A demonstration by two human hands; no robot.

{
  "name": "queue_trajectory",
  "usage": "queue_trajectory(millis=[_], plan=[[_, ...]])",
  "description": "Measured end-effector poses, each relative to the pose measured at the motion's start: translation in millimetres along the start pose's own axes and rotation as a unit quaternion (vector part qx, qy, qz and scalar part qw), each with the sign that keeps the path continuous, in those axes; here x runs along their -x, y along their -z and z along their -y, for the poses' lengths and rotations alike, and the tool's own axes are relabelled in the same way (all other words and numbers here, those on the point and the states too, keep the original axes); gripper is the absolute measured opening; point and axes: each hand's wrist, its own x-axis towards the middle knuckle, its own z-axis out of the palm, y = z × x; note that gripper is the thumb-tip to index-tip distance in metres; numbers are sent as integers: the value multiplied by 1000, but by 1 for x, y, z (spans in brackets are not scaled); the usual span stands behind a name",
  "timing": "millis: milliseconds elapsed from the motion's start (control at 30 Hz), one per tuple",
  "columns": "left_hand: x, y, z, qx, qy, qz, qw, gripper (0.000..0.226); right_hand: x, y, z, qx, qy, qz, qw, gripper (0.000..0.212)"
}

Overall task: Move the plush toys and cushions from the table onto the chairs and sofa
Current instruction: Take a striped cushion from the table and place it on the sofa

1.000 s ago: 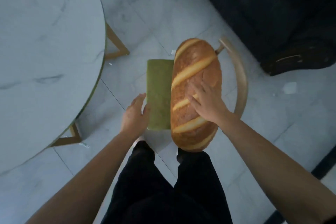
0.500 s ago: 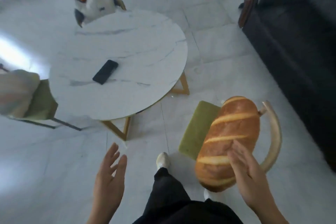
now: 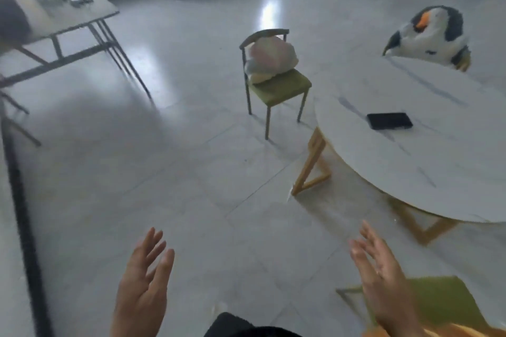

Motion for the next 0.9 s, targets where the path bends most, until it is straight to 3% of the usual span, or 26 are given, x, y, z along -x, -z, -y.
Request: queue_trajectory(millis=[133, 300, 400, 567, 733, 900], plan=[[-41, 80, 21, 33, 31, -110, 993, 48, -35, -115, 52, 40, 54, 80, 994, 51], [-93, 170, 33, 36, 56, -206, 976, 45, -60, -248, 124, 72, 106, 195, 972, 71], [-133, 210, 36, 33, 73, -235, 969, 48, -75, -314, 156, 79, 127, 223, 963, 78], [-227, 254, 54, 24, 93, -273, 957, 51, -116, -429, 189, 83, 155, 259, 950, 74], [-362, 296, 72, 12, 102, -286, 953, 51, -185, -565, 229, 64, 155, 271, 948, 61], [-508, 358, 42, -4, 92, -302, 949, 52, -248, -708, 326, 60, 173, 315, 931, 63]])
